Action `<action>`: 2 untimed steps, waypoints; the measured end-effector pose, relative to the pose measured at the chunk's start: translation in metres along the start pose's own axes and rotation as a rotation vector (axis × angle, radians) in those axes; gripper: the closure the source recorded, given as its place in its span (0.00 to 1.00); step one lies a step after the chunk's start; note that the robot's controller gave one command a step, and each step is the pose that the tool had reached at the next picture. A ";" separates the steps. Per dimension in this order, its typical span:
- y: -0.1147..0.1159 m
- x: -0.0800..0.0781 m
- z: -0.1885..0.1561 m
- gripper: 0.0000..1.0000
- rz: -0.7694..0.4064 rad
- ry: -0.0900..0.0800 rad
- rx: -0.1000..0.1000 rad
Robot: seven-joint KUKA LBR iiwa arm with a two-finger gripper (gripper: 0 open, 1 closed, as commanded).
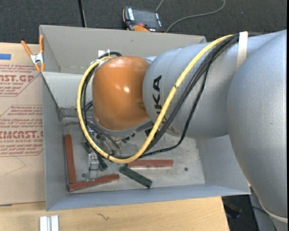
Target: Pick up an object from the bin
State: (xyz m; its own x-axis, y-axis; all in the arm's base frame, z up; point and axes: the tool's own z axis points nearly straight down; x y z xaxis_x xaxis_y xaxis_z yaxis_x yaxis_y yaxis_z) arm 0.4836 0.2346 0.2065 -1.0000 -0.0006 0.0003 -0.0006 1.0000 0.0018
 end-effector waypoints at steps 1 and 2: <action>-0.071 0.000 0.076 0.00 0.056 0.007 0.007; -0.125 -0.035 0.138 0.00 -0.178 0.002 0.004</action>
Offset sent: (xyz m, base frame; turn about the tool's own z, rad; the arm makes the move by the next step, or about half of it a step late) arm 0.0010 -0.0665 -0.0712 0.0507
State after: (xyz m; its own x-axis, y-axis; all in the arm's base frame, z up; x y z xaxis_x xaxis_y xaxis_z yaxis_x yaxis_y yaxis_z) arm 0.5186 0.1094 0.0681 -0.9841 -0.1775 0.0024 -0.1776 0.9841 -0.0016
